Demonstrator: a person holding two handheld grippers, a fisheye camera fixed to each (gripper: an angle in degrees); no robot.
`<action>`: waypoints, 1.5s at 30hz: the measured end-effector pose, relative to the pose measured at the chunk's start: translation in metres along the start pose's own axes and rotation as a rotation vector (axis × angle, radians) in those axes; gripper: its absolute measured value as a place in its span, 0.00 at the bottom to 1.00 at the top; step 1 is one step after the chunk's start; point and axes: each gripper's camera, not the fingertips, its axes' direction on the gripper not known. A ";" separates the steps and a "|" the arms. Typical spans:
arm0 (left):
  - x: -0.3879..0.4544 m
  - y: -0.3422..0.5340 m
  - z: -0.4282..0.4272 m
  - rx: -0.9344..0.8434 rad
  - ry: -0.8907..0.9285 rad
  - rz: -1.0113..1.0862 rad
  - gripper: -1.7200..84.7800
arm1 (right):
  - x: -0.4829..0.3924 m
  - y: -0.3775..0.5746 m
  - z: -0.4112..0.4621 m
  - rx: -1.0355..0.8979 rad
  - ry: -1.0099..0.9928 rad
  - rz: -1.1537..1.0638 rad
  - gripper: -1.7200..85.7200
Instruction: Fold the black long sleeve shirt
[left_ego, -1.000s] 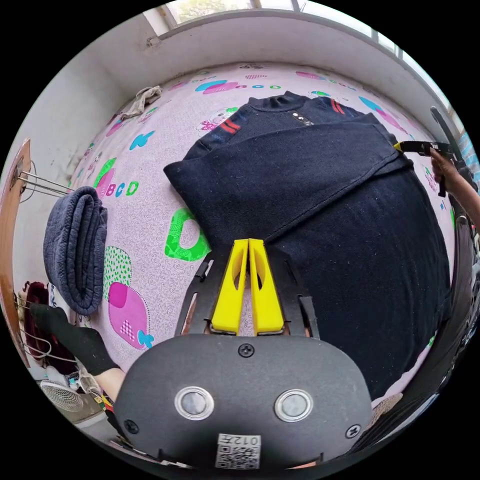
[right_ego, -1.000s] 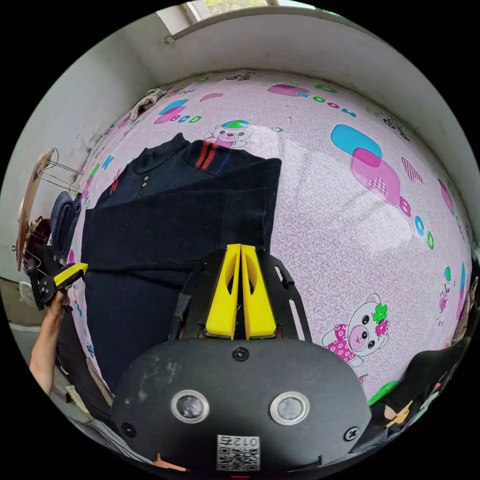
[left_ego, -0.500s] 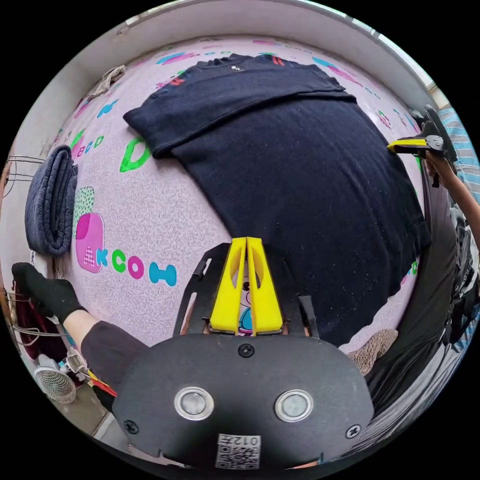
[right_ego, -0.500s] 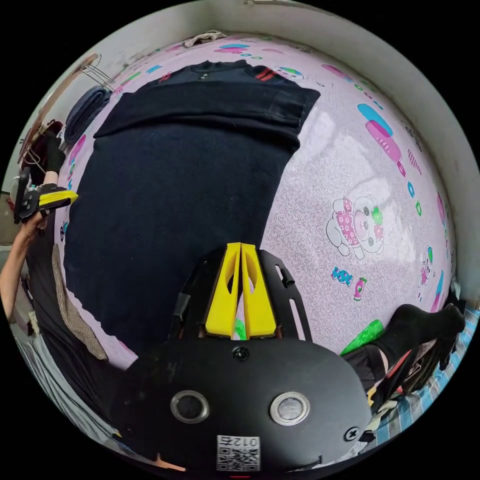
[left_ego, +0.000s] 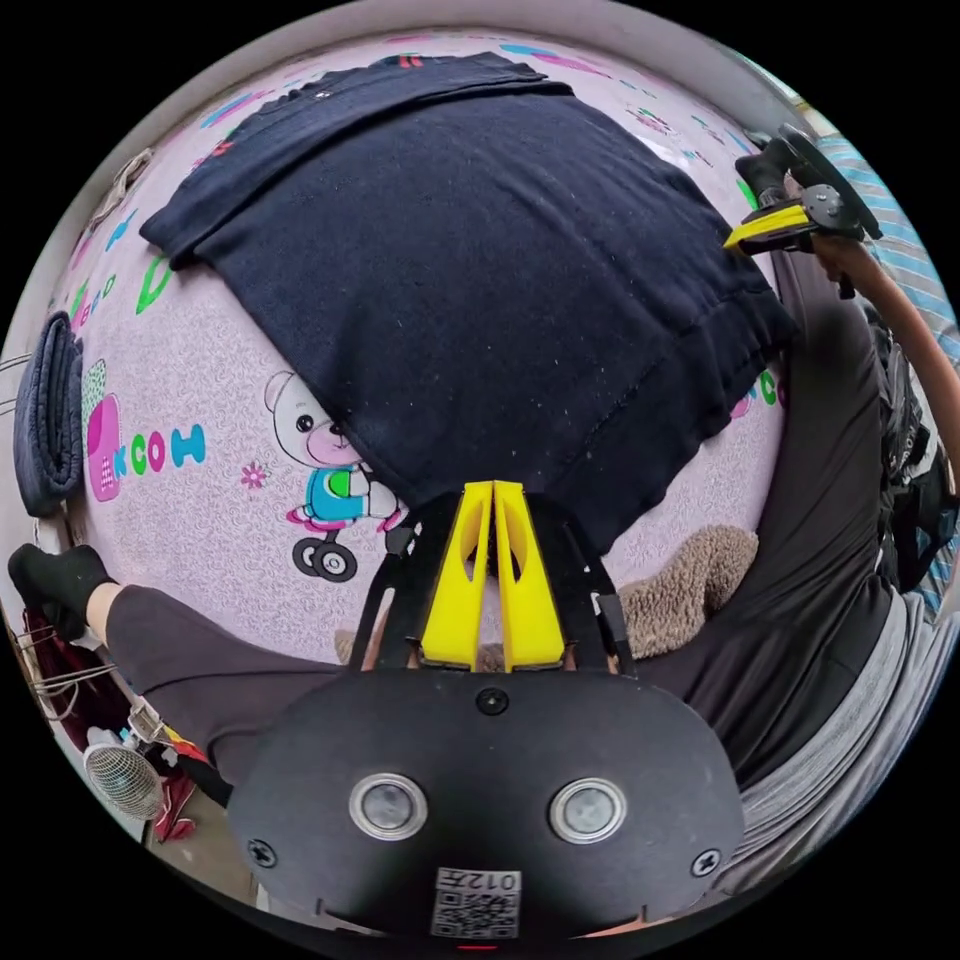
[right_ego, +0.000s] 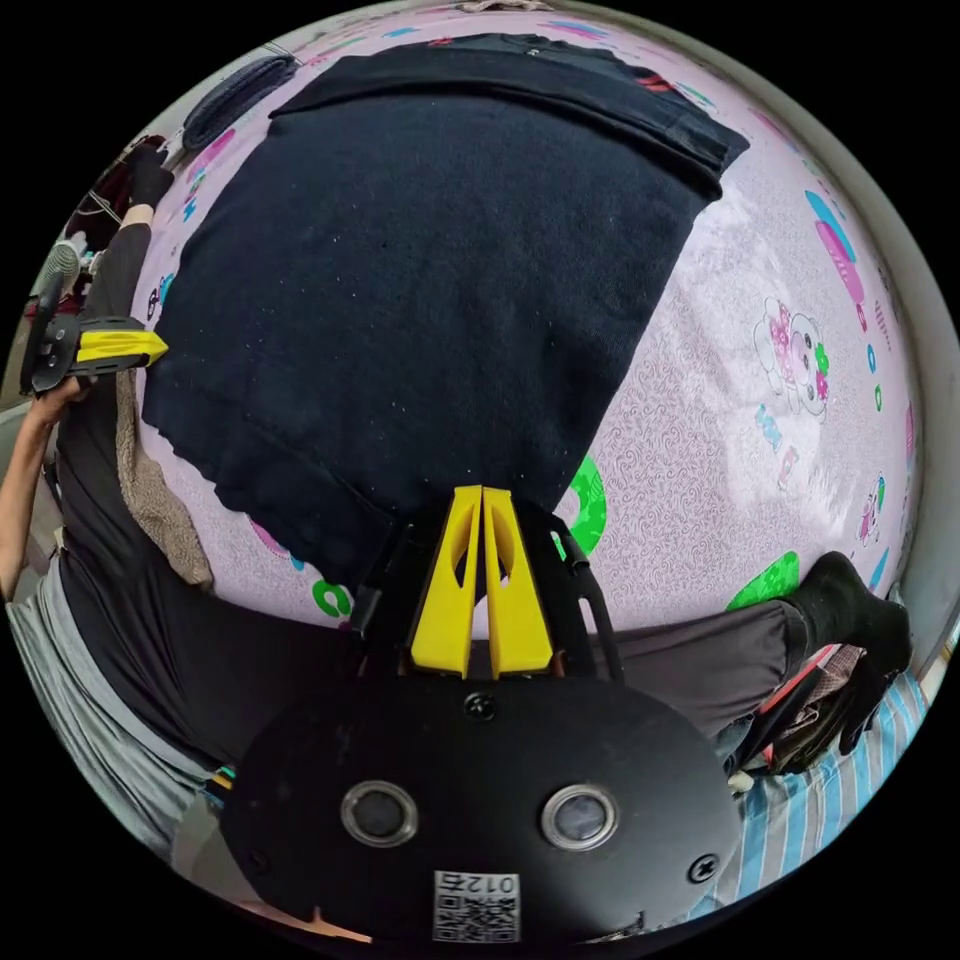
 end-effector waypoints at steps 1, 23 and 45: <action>-0.001 0.002 0.000 0.006 -0.001 0.005 0.03 | -0.003 -0.003 0.000 -0.021 0.014 -0.005 0.01; -0.076 0.004 -0.017 0.004 0.263 -0.159 0.06 | -0.034 -0.179 -0.087 -0.110 -0.166 0.106 0.04; -0.119 0.041 0.006 -0.077 0.401 -0.253 0.11 | 0.022 -0.439 -0.187 -0.127 -0.434 0.331 0.12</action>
